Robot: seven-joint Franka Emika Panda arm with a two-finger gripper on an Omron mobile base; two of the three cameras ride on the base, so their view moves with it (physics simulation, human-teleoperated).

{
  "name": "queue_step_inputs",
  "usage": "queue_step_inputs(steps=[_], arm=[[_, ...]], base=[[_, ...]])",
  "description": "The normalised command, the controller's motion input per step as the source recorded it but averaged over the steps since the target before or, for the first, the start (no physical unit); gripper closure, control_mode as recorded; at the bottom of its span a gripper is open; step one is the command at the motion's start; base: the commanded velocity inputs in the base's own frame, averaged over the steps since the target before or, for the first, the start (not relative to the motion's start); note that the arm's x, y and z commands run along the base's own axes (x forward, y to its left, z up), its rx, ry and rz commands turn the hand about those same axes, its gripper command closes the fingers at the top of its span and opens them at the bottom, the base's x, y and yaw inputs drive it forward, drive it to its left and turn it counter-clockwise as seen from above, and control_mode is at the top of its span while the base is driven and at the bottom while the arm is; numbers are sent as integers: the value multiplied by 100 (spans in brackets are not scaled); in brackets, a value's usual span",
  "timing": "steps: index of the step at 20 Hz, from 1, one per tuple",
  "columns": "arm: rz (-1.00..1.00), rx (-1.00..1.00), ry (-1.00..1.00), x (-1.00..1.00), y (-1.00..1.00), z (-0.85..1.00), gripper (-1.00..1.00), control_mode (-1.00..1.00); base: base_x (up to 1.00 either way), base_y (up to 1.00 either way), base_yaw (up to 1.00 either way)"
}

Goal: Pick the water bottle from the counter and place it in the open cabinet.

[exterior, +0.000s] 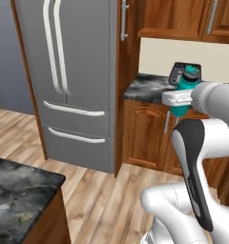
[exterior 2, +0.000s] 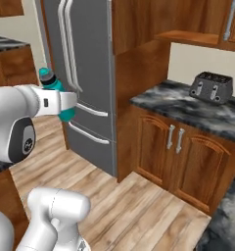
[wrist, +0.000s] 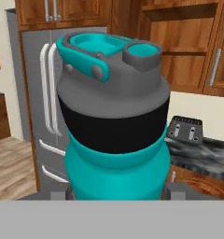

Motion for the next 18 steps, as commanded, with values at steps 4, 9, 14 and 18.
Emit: queue_step_inputs(steps=[4, 9, 14, 18], arm=[[0, 0, 0, 0, 0, 0, 100, 100], [0, 0, 0, 0, 0, 0, 100, 100], [0, 0, 0, 0, 0, 0, 100, 100], [0, 0, 0, 0, 0, 0, 100, 100]], base=[[56, -21, -34], [59, -13, -32], [49, 0, -23], [45, 1, -24]])
